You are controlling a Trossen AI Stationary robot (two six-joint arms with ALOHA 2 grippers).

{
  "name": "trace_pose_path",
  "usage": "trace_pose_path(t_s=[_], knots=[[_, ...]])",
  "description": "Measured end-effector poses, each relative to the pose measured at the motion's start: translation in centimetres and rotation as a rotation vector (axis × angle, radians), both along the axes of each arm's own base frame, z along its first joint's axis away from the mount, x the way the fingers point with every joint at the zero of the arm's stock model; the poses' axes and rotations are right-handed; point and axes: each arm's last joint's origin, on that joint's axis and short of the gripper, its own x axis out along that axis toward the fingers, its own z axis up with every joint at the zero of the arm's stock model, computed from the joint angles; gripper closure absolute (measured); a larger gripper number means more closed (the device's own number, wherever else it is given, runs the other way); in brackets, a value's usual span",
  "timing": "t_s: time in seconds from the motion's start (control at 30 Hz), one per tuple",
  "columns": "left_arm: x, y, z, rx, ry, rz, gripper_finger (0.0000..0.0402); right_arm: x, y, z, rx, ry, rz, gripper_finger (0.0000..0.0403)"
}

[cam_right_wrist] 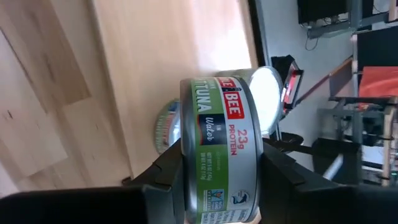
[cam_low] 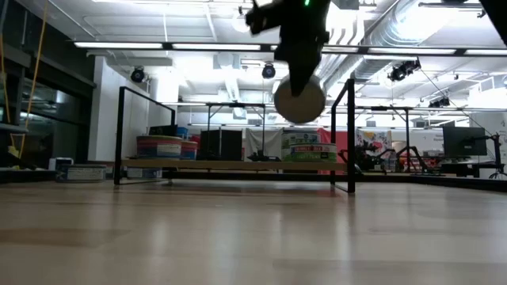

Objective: Stack canned seafood by type on shelf
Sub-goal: Stack the green tuna can on top of the other green tuna can on the shelf

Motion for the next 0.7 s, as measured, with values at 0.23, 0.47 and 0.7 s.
trace_pose_path(t_s=[0.23, 0.47, 0.7], knots=[[0.0, 0.1, 0.0, -0.012, 0.000, 0.046, 0.0402, -1.3, -1.3, -0.2, -0.047, 0.033, -0.022, 0.0288], [0.0, 0.1, 0.2, -0.055, -0.013, 0.043, 0.0401, -5.0, -0.7, -0.3, -0.110, -0.050, -0.046, 0.0288], [0.1, 0.5, 0.3, -0.052, -0.023, 0.113, 0.0401, -5.3, -1.1, -2.1, -0.045, -0.049, 0.008, 0.0288]])
